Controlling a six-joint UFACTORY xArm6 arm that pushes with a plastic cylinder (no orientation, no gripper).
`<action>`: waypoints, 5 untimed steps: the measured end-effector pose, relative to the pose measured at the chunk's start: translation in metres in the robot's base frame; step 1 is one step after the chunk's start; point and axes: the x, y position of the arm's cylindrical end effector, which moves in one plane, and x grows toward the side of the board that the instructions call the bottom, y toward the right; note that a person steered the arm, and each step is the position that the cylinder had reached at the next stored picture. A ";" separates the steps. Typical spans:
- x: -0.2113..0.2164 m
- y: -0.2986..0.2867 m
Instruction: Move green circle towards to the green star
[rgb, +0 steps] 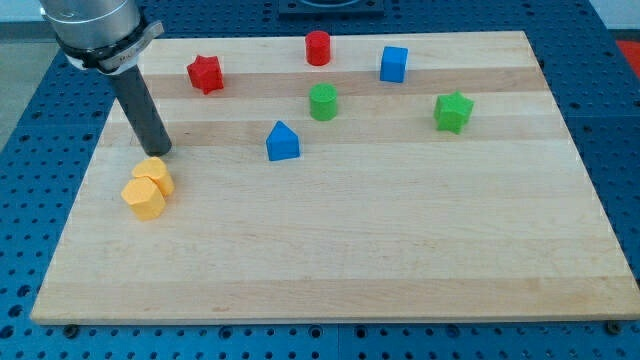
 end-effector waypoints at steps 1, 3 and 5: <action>-0.011 0.000; -0.030 0.001; -0.049 0.023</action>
